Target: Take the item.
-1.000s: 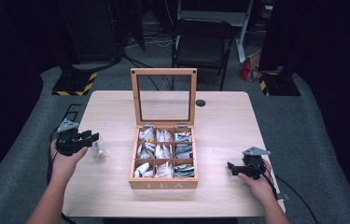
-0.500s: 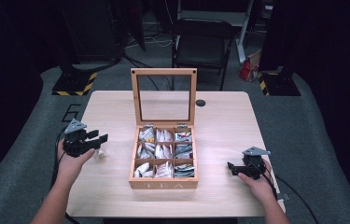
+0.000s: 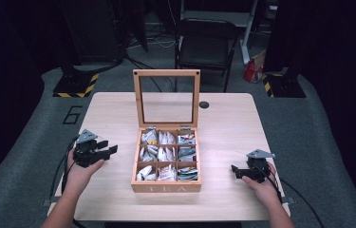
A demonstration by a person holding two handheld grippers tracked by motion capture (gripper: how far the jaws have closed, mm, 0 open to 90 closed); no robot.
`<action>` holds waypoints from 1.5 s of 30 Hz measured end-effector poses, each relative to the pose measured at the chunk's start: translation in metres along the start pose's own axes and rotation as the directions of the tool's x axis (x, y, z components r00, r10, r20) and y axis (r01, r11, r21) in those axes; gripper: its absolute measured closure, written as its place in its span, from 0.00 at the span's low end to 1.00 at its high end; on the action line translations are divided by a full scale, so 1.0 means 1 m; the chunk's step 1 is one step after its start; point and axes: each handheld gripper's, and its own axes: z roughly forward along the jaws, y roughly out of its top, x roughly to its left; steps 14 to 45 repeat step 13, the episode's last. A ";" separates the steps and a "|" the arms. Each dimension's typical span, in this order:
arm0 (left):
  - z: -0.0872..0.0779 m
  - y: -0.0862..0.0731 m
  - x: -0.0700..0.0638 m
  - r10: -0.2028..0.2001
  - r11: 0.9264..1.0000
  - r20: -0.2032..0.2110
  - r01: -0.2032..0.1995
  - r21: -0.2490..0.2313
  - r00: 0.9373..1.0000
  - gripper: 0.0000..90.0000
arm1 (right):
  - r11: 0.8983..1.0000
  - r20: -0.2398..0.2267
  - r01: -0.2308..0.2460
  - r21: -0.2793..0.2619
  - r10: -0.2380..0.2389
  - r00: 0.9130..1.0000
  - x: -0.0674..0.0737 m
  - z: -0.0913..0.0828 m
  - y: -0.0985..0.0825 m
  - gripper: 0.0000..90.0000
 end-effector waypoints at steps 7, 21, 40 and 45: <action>0.004 -0.008 -0.002 -0.003 1.000 0.000 0.003 0.003 1.000 0.54 | 1.000 0.000 0.001 0.000 -0.001 1.000 0.000 0.000 0.000 0.14; 0.006 -0.014 -0.003 -0.017 1.000 0.014 0.017 -0.003 1.000 0.54 | 1.000 0.009 0.003 -0.001 -0.003 1.000 0.000 0.000 0.000 0.14; 0.006 -0.014 -0.003 -0.017 1.000 0.014 0.017 -0.003 1.000 0.54 | 1.000 0.009 0.003 -0.001 -0.003 1.000 0.000 0.000 0.000 0.14; 0.006 -0.014 -0.003 -0.017 1.000 0.014 0.017 -0.003 1.000 0.54 | 1.000 0.009 0.003 -0.001 -0.003 1.000 0.000 0.000 0.000 0.14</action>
